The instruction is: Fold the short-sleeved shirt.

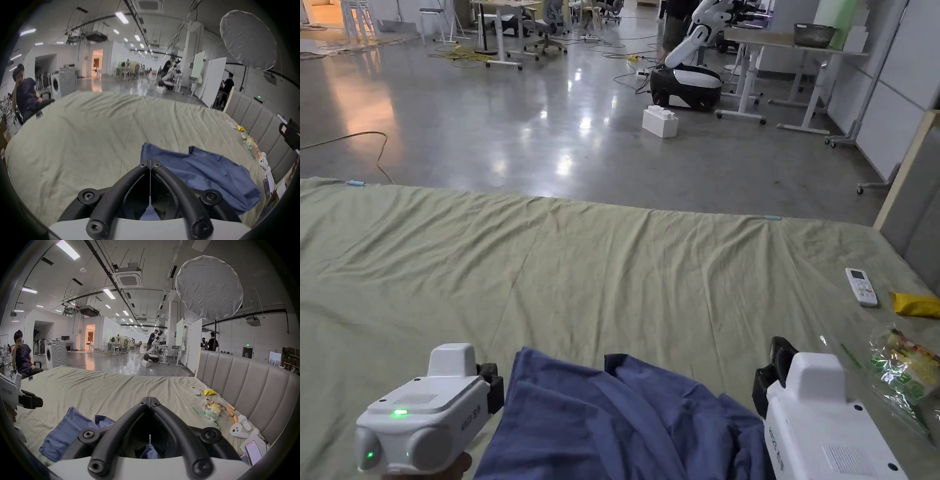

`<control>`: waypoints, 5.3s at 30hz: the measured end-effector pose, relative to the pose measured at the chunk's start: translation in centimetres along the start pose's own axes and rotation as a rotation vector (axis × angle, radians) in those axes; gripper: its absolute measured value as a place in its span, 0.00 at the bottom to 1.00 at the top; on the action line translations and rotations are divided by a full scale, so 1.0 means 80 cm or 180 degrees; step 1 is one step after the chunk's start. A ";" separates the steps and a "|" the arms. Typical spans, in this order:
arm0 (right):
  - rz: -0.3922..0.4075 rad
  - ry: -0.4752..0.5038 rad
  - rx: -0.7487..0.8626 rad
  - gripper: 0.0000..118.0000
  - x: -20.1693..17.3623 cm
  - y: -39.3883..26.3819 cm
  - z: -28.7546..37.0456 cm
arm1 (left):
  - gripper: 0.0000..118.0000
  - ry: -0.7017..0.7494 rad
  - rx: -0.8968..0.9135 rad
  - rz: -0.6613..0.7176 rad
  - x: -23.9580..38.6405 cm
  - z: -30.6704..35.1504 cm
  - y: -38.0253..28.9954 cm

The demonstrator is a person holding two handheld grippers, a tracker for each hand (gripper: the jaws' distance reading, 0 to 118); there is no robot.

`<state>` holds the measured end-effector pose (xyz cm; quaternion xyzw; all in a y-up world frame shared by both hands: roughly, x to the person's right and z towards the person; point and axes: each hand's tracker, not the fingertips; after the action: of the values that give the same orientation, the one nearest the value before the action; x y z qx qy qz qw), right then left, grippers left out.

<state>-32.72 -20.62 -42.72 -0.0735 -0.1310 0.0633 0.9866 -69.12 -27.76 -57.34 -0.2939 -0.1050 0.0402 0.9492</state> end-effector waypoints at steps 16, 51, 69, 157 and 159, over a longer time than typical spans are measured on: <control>0.0027 -0.0258 -0.0521 0.00 0.050 -0.065 -0.042 | 0.67 0.0113 -0.1047 -0.0192 0.001 -0.247 0.033; 0.0176 0.0224 -0.2448 0.05 0.075 -0.208 -0.151 | 0.04 -0.0263 -0.0567 -0.0447 0.056 -0.060 -0.002; 0.0061 0.0019 -0.1090 0.05 0.088 -0.036 -0.079 | 0.03 -0.0291 0.0216 -0.0444 0.036 0.006 0.095; 0.0362 -0.0367 -0.1622 0.05 0.135 -0.136 0.062 | 0.03 0.0569 -0.0630 0.0460 -0.146 0.143 -0.083; 0.0335 -0.0360 -0.1734 0.05 0.132 -0.154 0.062 | 0.03 0.0596 -0.0698 0.0474 -0.151 0.134 -0.093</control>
<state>-22.64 -30.58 -33.33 -0.3390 -0.1940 0.0809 0.9170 -83.17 -29.62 -46.61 -0.4053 0.0022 0.0712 0.9114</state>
